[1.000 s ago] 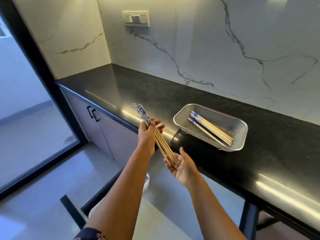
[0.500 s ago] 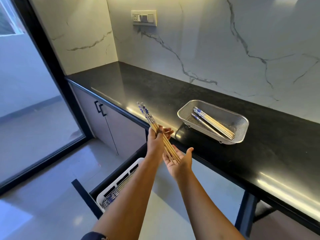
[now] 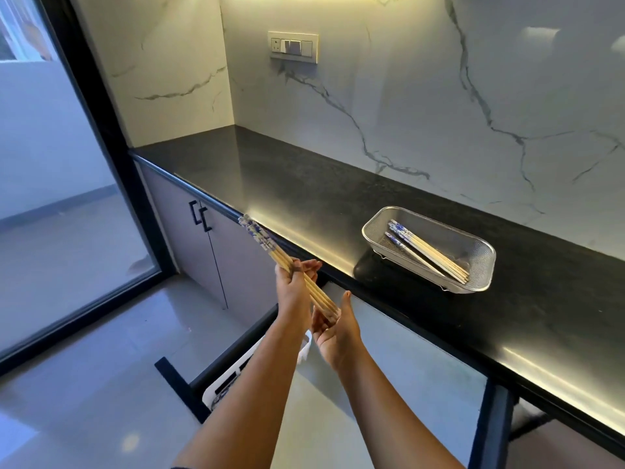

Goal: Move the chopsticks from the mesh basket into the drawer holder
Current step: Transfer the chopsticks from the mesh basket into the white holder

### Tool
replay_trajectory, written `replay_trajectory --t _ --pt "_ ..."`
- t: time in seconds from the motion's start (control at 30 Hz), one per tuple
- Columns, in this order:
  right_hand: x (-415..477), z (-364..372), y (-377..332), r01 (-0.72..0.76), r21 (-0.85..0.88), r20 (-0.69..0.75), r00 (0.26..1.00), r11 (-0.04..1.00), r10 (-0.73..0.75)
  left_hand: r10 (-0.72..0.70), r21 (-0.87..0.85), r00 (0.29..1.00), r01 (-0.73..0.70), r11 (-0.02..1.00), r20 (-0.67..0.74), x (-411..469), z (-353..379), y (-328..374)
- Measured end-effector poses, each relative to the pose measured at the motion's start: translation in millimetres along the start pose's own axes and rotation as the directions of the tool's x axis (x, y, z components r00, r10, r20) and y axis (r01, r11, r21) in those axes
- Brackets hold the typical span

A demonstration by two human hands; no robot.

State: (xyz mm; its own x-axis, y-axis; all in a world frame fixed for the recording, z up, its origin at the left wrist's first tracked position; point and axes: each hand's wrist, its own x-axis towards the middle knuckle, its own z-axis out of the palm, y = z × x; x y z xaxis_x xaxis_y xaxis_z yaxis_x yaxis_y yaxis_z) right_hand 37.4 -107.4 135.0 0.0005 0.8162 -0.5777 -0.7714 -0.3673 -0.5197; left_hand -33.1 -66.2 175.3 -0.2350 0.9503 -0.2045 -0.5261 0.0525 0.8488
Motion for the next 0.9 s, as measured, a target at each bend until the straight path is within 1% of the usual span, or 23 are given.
replay_trajectory --t 0.1,0.2,0.33,0.4,0.5,0.57,0.67,0.73,0.77,0.83,0.9 --pt "-1.8 10.4 22.5 0.031 -0.018 0.044 0.999 0.999 -0.031 -0.028 -0.01 0.999 0.028 1.0 -0.032 12.5 -15.6 5.2" --pt "0.0 25.1 42.3 0.056 -0.042 0.058 0.997 0.998 -0.054 -0.065 0.003 0.997 0.065 0.998 -0.038 22.9 -35.2 8.4" --pt "2.5 50.2 53.0 0.16 -0.048 -0.027 0.987 0.986 -0.161 -0.169 -0.111 0.985 0.166 0.98 -0.024 27.0 -61.4 16.6" --pt "3.5 60.4 59.3 0.187 -0.056 -0.074 0.979 0.981 -0.191 -0.21 -0.152 0.978 0.206 0.967 -0.012 30.6 -71.3 21.5" --pt "5.2 73.3 70.1 0.212 -0.057 -0.177 0.96 0.976 -0.219 -0.288 -0.234 0.956 0.292 0.927 0.053 34.2 -85.4 31.3" --pt "6.4 76.5 69.6 0.225 -0.054 -0.233 0.945 0.973 -0.231 -0.361 -0.23 0.924 0.382 0.895 0.129 33.6 -95.0 35.3" --pt "9.3 76.1 63.9 0.231 -0.106 -0.232 0.94 0.967 -0.25 -0.44 -0.189 0.872 0.479 0.857 0.214 33.1 -112.5 40.3" --pt "10.7 74.5 57.8 0.249 -0.174 -0.189 0.941 0.953 -0.28 -0.485 -0.122 0.847 0.517 0.847 0.22 33.5 -124.7 41.6" --pt "12.5 74.3 55.3 0.259 -0.221 -0.172 0.939 0.94 -0.299 -0.518 -0.044 0.826 0.539 0.841 0.221 33.7 -133.7 41.8" --pt "17.1 68.8 43.4 0.269 -0.346 -0.148 0.931 0.899 -0.335 -0.613 0.222 0.753 0.572 0.79 0.238 31.6 -147.4 41.2" --pt "21.4 62.1 32.3 0.254 -0.471 -0.136 0.925 0.845 -0.354 -0.702 0.495 0.68 0.545 0.677 0.211 31.3 -161.2 44.0"
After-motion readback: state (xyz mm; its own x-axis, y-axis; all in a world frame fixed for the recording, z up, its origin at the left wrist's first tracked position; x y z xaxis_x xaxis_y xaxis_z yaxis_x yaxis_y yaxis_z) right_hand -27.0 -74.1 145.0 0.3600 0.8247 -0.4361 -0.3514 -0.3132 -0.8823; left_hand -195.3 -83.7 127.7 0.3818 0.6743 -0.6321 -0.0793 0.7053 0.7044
